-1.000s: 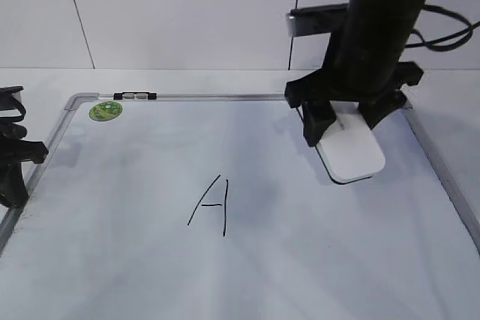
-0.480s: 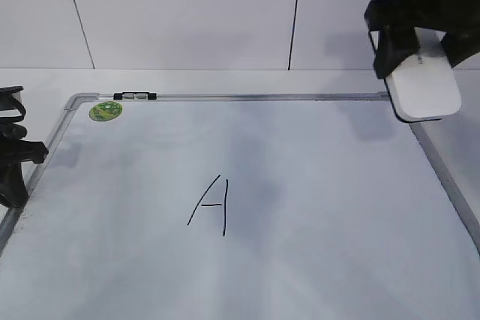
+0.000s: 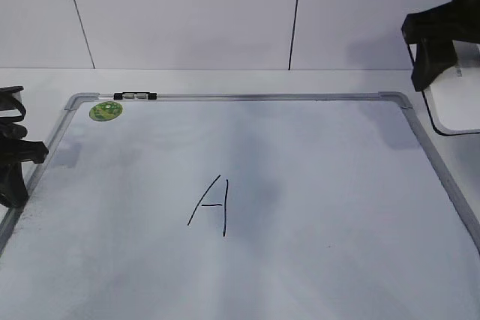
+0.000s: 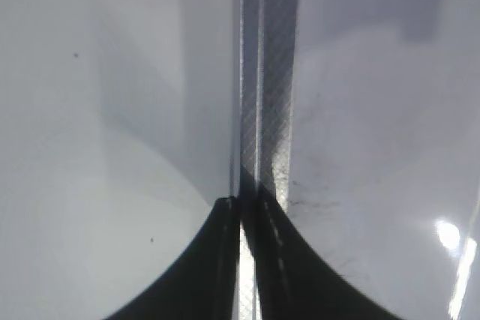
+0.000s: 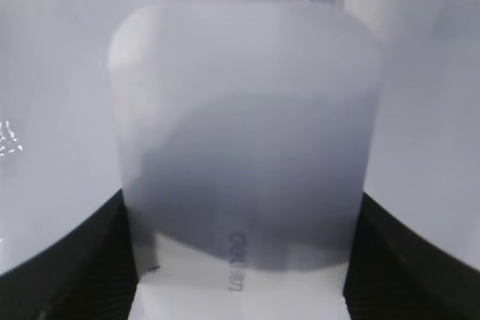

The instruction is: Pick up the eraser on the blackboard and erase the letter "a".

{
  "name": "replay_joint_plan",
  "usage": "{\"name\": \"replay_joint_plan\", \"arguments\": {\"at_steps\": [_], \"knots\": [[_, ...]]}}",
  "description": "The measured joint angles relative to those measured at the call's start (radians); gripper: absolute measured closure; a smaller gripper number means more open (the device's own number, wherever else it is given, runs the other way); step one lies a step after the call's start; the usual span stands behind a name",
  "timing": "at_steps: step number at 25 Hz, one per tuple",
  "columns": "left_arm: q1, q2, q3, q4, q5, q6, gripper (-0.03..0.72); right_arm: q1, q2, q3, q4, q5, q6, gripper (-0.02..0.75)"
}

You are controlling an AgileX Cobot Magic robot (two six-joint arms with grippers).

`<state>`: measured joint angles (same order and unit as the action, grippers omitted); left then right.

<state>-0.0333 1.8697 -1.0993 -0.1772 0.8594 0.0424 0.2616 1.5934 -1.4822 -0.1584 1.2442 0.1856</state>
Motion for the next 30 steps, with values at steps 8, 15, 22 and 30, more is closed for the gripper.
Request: {"name": "replay_joint_plan", "arguments": {"at_steps": [8, 15, 22, 30], "knots": [[0.000, 0.000, 0.000, -0.001, 0.000, 0.000, 0.643, 0.000, 0.042, 0.068, -0.040, 0.000, 0.027, 0.203], [0.000, 0.000, 0.000, -0.002, 0.000, 0.000, 0.643, 0.000, 0.131, 0.100, -0.040, -0.010, 0.033, 0.203], [0.000, 0.000, 0.000, -0.002, 0.000, 0.000, 0.643, -0.013, 0.188, 0.135, -0.027, -0.020, 0.043, 0.203], [0.000, 0.000, 0.000, -0.003, 0.000, 0.000, 0.643, -0.099, 0.239, 0.136, 0.048, -0.022, 0.027, 0.203]]}}
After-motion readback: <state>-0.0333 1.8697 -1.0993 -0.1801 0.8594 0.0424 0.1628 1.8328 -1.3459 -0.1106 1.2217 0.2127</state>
